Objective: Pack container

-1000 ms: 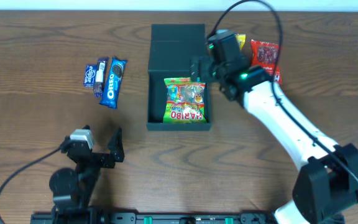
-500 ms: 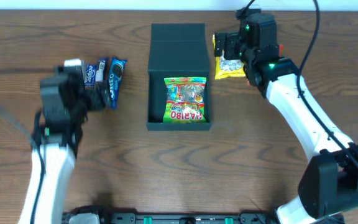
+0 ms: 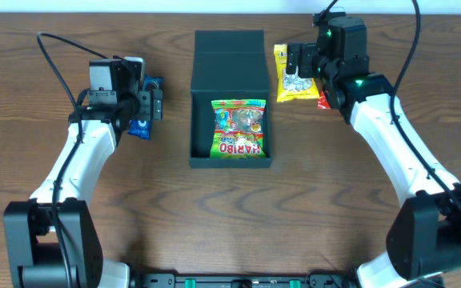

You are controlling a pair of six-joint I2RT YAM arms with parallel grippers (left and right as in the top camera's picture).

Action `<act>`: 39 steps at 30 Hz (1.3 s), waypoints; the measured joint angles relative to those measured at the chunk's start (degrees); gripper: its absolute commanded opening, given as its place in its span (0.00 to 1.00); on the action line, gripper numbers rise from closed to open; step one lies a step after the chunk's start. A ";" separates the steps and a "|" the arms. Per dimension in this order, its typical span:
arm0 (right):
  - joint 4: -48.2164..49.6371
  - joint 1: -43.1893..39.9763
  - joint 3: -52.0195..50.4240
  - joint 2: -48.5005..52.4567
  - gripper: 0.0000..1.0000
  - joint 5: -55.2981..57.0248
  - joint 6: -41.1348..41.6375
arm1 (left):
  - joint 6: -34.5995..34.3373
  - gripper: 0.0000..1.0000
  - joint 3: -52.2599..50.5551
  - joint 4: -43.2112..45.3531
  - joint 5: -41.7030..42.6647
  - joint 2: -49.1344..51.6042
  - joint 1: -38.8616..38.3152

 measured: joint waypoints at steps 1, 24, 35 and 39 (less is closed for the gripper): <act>-0.33 0.00 0.00 0.00 0.99 0.00 0.07 | 0.04 0.95 0.04 0.74 0.37 0.33 0.00; -6.03 0.00 0.00 0.00 0.99 -0.35 1.20 | 0.33 0.83 0.17 12.63 1.88 14.91 0.00; -6.08 0.00 0.00 0.00 0.99 -0.35 1.84 | 0.31 0.67 0.17 12.46 2.12 17.79 0.00; -6.29 0.00 0.00 0.00 0.99 -0.35 2.03 | 0.22 0.46 0.17 12.57 2.29 17.92 0.00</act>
